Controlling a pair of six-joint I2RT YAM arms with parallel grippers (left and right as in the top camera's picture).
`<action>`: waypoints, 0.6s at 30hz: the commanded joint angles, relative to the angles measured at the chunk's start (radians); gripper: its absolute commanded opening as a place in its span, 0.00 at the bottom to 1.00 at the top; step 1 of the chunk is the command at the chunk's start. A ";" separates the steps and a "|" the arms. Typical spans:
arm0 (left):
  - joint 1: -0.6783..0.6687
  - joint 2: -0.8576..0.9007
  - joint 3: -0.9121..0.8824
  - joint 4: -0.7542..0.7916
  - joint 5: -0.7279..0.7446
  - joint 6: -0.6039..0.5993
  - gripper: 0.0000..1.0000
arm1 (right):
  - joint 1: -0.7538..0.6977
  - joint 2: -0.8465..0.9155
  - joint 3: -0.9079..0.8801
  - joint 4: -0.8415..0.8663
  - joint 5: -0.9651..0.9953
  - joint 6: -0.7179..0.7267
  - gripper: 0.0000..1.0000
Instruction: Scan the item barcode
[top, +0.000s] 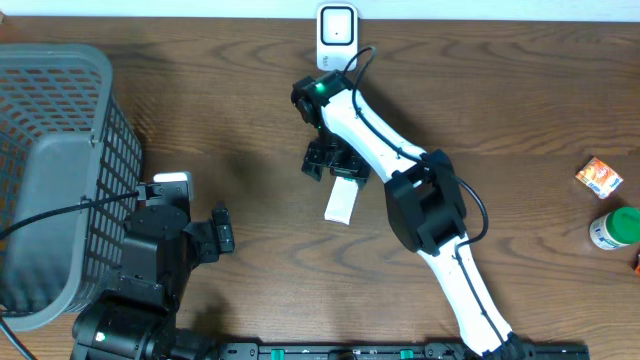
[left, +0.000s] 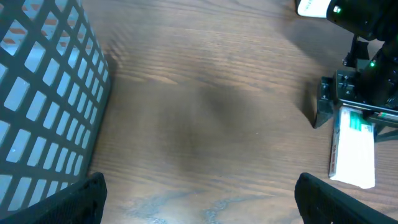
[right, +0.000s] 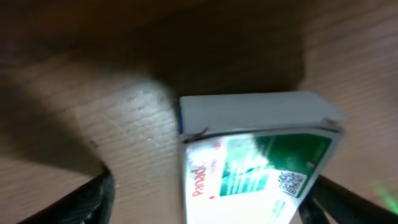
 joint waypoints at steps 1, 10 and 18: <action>0.002 -0.001 0.005 0.000 -0.016 -0.006 0.96 | -0.010 0.069 -0.078 0.015 0.037 -0.028 0.80; 0.002 -0.001 0.005 0.000 -0.016 -0.006 0.96 | -0.023 0.069 -0.084 0.071 0.046 -0.097 0.99; 0.002 -0.001 0.005 0.000 -0.016 -0.006 0.96 | -0.026 0.069 -0.136 0.125 0.060 -0.167 0.79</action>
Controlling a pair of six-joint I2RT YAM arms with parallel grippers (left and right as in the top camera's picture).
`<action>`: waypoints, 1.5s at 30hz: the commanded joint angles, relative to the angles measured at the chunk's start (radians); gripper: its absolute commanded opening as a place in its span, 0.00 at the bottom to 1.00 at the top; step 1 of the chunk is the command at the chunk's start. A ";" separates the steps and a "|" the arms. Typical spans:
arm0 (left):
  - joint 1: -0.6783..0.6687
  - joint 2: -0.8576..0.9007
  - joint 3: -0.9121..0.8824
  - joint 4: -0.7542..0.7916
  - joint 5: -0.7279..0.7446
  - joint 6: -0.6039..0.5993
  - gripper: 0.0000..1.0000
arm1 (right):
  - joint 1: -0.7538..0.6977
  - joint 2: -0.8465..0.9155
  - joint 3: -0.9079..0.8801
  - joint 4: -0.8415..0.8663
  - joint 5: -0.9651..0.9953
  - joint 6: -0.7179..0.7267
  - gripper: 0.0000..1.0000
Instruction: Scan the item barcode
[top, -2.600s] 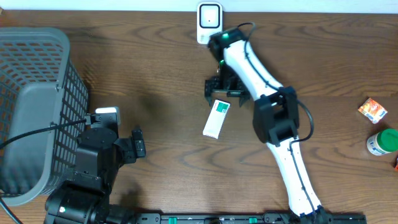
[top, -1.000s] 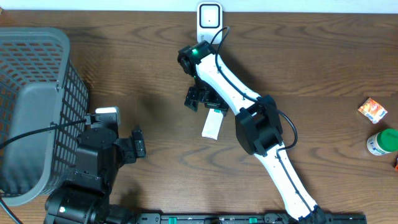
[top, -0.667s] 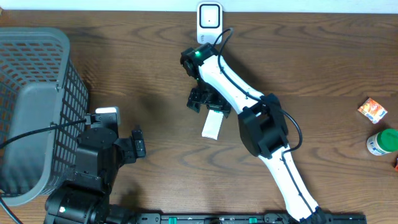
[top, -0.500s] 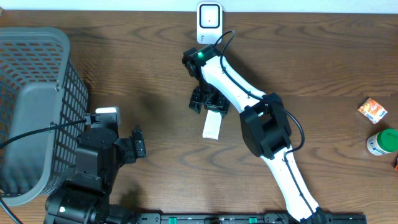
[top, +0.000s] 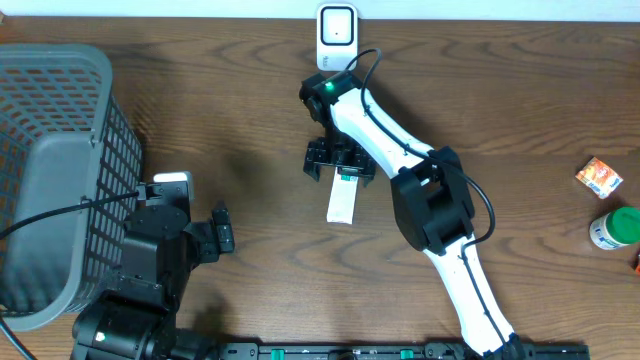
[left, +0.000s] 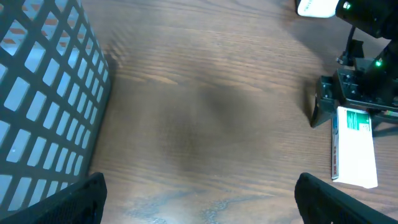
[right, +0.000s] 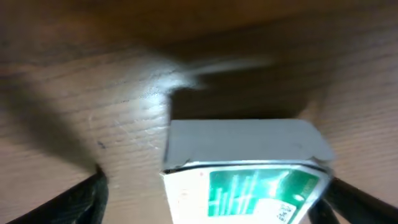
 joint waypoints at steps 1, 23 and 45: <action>0.002 -0.001 0.005 0.000 -0.016 -0.006 0.96 | -0.002 0.098 -0.074 0.034 0.106 -0.019 0.75; 0.002 -0.001 0.005 0.000 -0.016 -0.006 0.96 | -0.101 0.098 -0.089 -0.040 0.020 -0.048 0.47; 0.002 -0.001 0.005 0.000 -0.016 -0.006 0.96 | -0.277 0.098 -0.089 -0.146 -0.404 0.353 0.92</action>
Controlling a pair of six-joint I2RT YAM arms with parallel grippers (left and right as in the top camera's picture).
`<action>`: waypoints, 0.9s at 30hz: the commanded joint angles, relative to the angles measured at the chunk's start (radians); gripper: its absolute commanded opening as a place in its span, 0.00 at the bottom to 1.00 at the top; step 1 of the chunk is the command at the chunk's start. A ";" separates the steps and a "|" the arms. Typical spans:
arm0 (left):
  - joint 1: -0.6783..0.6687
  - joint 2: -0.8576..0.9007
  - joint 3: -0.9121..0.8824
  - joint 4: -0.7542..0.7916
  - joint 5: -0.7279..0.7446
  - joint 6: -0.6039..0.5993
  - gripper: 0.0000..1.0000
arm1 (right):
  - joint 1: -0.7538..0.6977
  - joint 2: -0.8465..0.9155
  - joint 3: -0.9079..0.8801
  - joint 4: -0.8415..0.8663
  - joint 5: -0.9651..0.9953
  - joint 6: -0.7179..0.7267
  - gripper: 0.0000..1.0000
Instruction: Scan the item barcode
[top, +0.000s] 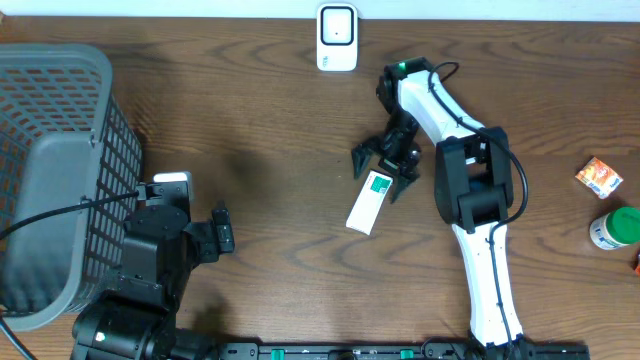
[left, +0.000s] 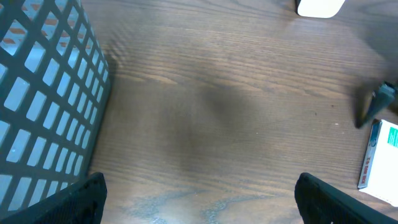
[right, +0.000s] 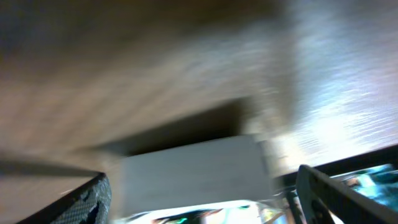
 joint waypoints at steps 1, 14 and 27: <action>0.002 -0.001 0.005 0.000 -0.016 -0.006 0.96 | 0.005 0.064 -0.019 0.059 -0.078 0.140 0.92; 0.002 -0.001 0.005 0.000 -0.016 -0.006 0.96 | 0.005 -0.145 -0.018 0.024 0.214 -0.030 0.94; 0.002 -0.001 0.005 0.000 -0.016 -0.006 0.96 | -0.005 -0.311 -0.038 0.093 0.679 -0.263 0.01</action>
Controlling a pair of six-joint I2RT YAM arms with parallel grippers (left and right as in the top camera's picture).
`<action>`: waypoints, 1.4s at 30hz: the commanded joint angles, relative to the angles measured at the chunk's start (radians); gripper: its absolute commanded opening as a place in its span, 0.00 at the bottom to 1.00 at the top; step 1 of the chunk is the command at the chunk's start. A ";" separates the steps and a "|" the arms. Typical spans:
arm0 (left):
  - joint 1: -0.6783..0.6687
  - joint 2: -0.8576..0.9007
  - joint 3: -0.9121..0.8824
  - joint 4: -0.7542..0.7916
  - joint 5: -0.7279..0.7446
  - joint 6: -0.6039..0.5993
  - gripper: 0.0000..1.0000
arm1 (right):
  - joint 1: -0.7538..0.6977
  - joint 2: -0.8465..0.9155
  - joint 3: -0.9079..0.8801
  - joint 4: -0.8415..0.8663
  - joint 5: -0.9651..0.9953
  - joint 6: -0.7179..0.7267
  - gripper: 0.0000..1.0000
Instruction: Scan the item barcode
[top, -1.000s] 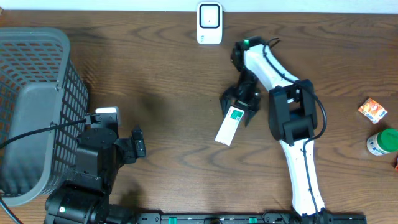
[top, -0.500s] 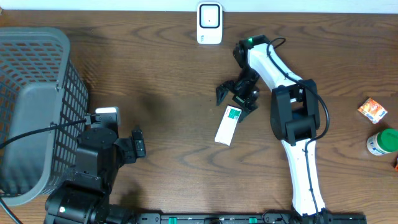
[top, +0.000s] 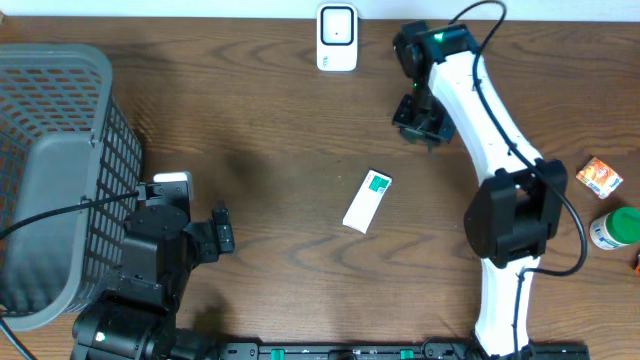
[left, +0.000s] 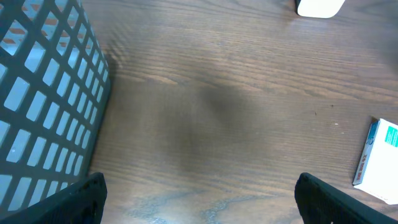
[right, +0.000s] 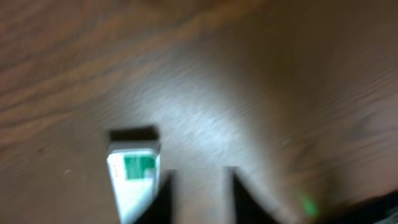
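A white box with a green label (top: 367, 200) lies flat and tilted on the wooden table, also seen in the left wrist view (left: 379, 162) and, blurred, in the right wrist view (right: 132, 180). The white scanner (top: 337, 38) stands at the table's back edge. My right gripper (top: 420, 120) hangs right of the scanner, well behind the box, with nothing in it; the right gripper (right: 202, 199) shows a narrow gap between its dark fingers. My left gripper (left: 202, 208) is open and empty at the front left, next to the basket.
A grey mesh basket (top: 60, 150) fills the left side. At the far right edge lie an orange packet (top: 598, 177) and a green-lidded bottle (top: 615, 228). The right arm (top: 490, 110) stretches across the right half of the table.
My right gripper was wide open at the box's upper end; now it is up near the back, right of the scanner, fingers closer together. The box lies alone.
At first my right gripper stood open around the upper end of the box, just below the scanner, and the same a moment later. Then the box lay further right and more tilted, gripper still over it. Now the gripper is away. The left arm stayed still.
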 joint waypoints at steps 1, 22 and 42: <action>0.002 -0.001 0.005 0.000 -0.016 -0.006 0.96 | -0.003 0.047 -0.032 0.053 0.119 -0.066 0.01; 0.002 -0.001 0.005 0.000 -0.016 -0.006 0.96 | 0.021 0.069 -0.425 0.505 -0.214 -0.452 0.01; 0.002 -0.001 0.005 0.000 -0.016 -0.006 0.96 | 0.132 0.069 -0.430 0.138 -0.229 -0.219 0.02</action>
